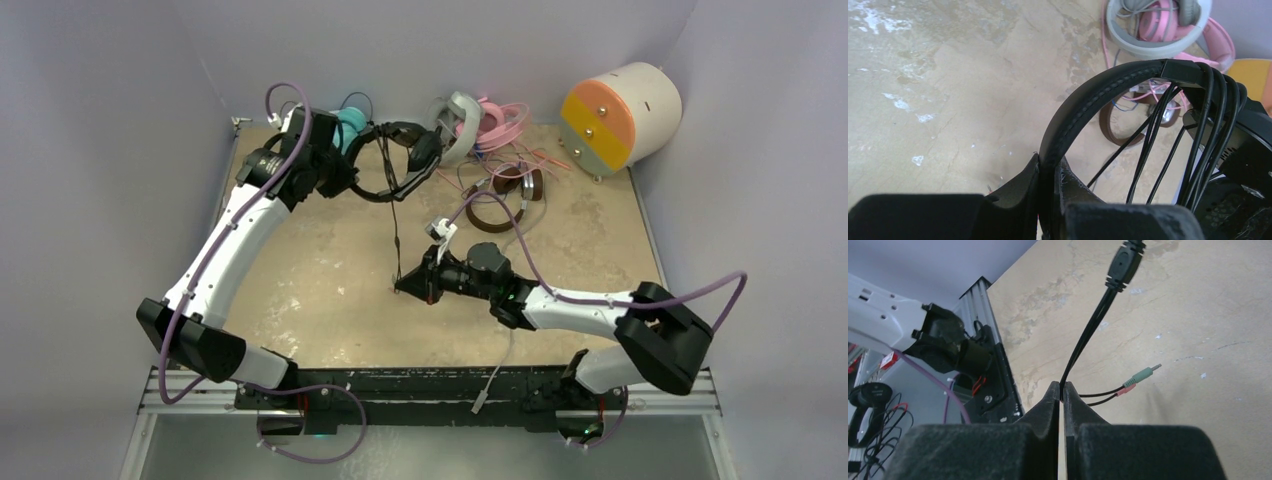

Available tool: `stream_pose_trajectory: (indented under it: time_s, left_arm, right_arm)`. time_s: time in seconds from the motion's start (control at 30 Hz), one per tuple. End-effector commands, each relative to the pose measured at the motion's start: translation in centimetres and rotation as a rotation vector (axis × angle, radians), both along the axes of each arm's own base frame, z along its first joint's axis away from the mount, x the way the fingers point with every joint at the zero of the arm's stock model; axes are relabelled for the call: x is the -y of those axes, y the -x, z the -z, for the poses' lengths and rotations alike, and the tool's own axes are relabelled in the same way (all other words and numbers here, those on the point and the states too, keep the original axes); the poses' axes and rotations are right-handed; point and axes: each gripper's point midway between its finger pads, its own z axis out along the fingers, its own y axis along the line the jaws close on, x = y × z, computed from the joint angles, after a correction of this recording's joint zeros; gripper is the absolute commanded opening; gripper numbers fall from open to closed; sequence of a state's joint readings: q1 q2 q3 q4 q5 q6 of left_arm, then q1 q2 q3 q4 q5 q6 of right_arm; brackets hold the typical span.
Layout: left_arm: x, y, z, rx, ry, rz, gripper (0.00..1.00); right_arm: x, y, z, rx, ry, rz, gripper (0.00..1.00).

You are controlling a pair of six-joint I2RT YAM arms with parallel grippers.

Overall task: Wrap the headphones
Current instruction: Wrap the headphones cable around the headphones.

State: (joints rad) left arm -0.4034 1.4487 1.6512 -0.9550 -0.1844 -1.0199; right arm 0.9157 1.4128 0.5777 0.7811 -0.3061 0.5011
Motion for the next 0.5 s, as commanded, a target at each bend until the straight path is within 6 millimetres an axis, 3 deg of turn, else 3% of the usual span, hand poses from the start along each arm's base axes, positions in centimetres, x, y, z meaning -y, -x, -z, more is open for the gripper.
stream_pose_trajectory:
  time_s: [0.0, 0.2, 0.37, 0.47]
  left_arm:
    - [-1.5, -2.4, -3.4, 0.174, 0.046, -0.133, 0.00]
    - [-3.9, -3.5, -1.2, 0.174, -0.085, -0.227, 0.00]
    - [-3.8, -3.7, 0.8, 0.152, -0.165, -0.160, 0.00]
    - [-3.7, -3.4, 2.5, 0.121, -0.234, -0.087, 0.00]
  right_arm:
    - [-0.3, 2.2, -3.1, 0.062, 0.012, -0.062, 0.00]
    - [-0.2, 3.7, -8.1, 0.111, 0.017, -0.115, 0.00]
    - [-0.2, 3.0, -12.4, 0.118, 0.066, -0.096, 0.00]
    - [-0.1, 3.2, -12.9, 0.064, 0.190, -0.129, 0.00]
